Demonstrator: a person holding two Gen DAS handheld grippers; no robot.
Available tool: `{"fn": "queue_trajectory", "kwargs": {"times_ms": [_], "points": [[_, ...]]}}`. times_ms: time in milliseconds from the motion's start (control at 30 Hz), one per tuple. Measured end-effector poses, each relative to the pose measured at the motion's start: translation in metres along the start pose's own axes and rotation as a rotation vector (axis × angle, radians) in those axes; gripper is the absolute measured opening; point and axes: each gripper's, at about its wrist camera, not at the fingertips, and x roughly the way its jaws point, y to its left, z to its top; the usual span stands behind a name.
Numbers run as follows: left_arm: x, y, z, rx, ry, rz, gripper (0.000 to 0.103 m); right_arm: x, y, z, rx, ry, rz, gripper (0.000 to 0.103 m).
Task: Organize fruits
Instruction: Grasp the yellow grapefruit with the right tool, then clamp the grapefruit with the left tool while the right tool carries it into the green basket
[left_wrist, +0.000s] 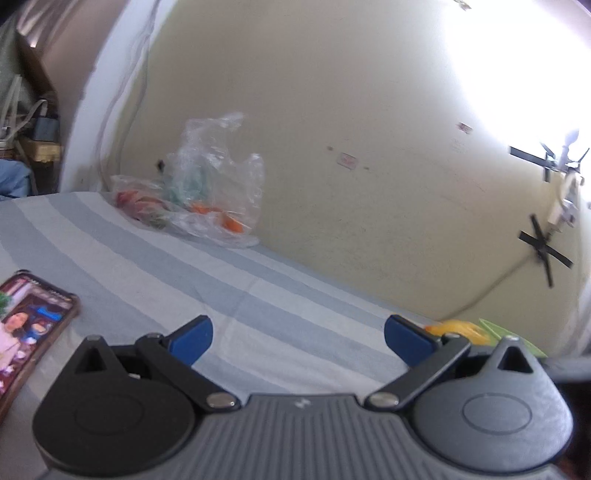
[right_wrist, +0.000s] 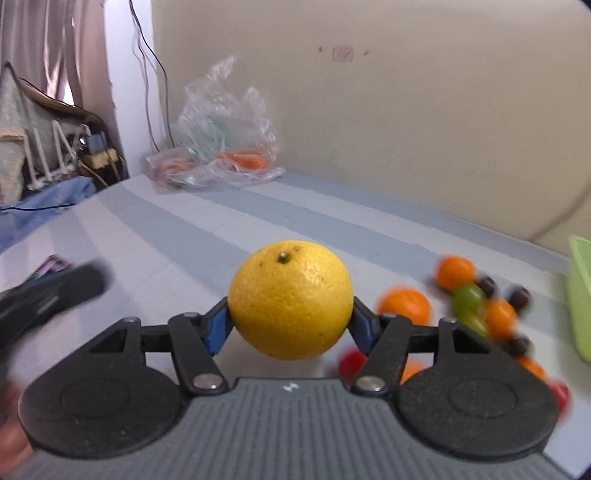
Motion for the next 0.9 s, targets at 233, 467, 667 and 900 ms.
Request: {"fn": "queue_trajectory", "kwargs": {"times_ms": [233,467,667,900], "points": [[0.014,-0.054,-0.003,0.075,0.245,-0.369,0.103,-0.080,-0.027,-0.062,-0.038,0.047,-0.153,0.067],[0.031,-0.167,-0.029,0.294,0.463,-0.599,0.096,-0.110,-0.059,-0.094,0.048,0.081,-0.213,0.068],[0.036,-0.193,-0.051,0.365,0.560,-0.587,0.078,-0.126,-0.045,-0.108,-0.035,-0.002,-0.251,0.071],[0.040,-0.211,-0.054,0.419,0.588,-0.568,0.066,-0.129,-0.051,-0.112,-0.085,-0.049,-0.240,0.070]]}}
